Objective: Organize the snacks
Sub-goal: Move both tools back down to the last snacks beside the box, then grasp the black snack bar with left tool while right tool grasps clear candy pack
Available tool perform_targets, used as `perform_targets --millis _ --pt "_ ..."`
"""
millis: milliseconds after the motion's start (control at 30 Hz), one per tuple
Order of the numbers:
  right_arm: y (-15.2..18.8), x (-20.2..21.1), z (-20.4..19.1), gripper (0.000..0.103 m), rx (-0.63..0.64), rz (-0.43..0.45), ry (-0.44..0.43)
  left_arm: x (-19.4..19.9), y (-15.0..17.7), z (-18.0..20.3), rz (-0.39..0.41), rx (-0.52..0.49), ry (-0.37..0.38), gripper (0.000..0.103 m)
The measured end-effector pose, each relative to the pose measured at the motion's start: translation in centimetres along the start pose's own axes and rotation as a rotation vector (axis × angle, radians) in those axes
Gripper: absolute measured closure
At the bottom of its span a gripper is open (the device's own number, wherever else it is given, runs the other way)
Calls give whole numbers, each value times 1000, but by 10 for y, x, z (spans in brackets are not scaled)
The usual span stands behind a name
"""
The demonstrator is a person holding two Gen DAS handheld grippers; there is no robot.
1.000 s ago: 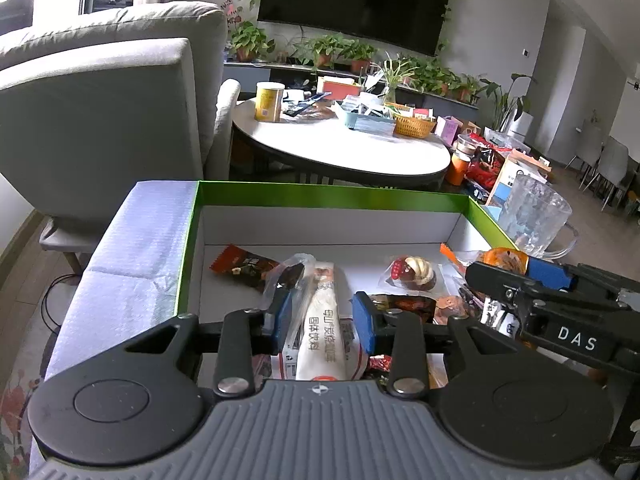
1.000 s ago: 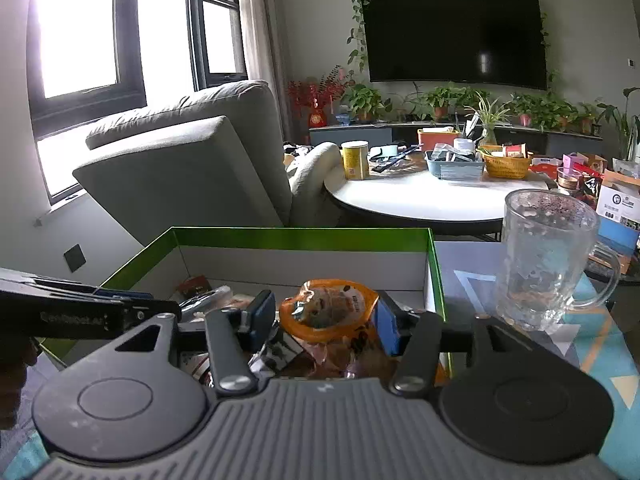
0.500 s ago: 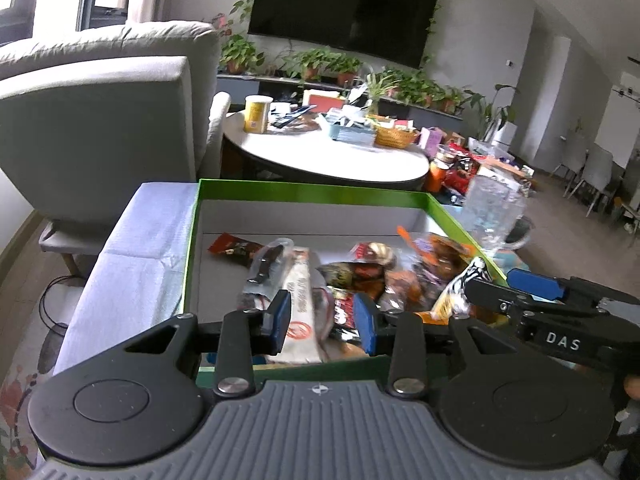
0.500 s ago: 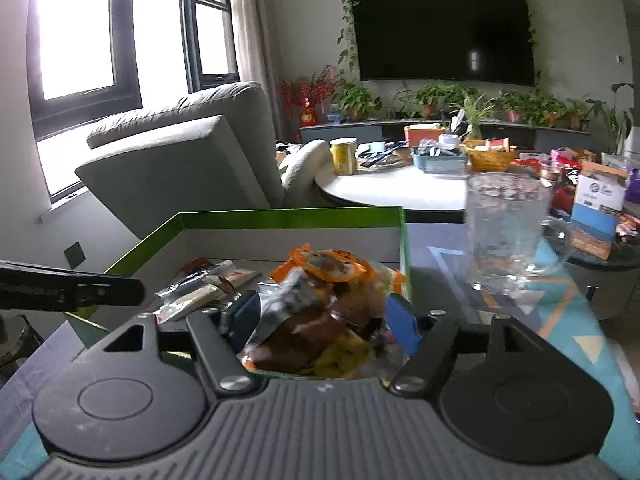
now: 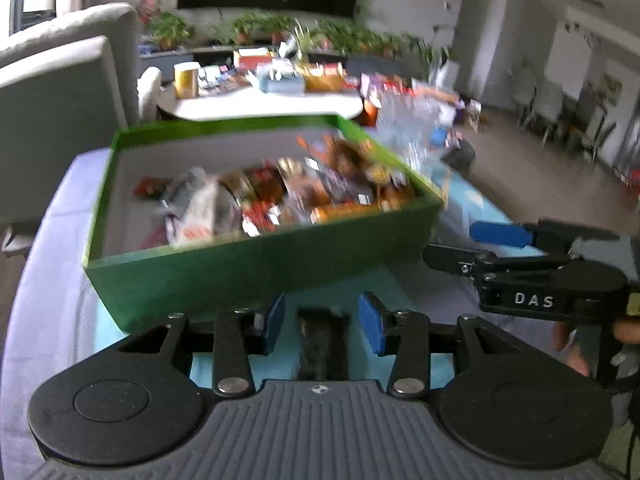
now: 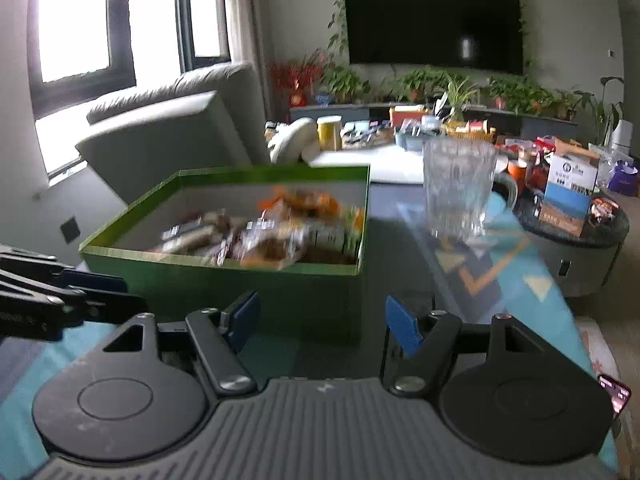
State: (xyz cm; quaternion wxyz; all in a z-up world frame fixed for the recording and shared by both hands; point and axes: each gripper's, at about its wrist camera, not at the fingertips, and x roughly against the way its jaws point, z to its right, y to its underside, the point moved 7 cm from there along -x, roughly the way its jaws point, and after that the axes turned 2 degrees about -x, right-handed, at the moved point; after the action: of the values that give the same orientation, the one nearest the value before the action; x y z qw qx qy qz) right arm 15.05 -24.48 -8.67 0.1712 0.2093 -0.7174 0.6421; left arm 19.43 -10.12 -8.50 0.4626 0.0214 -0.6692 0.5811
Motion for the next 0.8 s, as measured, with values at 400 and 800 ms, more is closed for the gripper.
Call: perform_targets --millis 400,800 --pt "23 7 2 31 10 -53 12 -32 19 4 -80 -31 -27 59" --pt "32 10 -2 31 -11 -74 1 3 6 -16 19 48 -21 78"
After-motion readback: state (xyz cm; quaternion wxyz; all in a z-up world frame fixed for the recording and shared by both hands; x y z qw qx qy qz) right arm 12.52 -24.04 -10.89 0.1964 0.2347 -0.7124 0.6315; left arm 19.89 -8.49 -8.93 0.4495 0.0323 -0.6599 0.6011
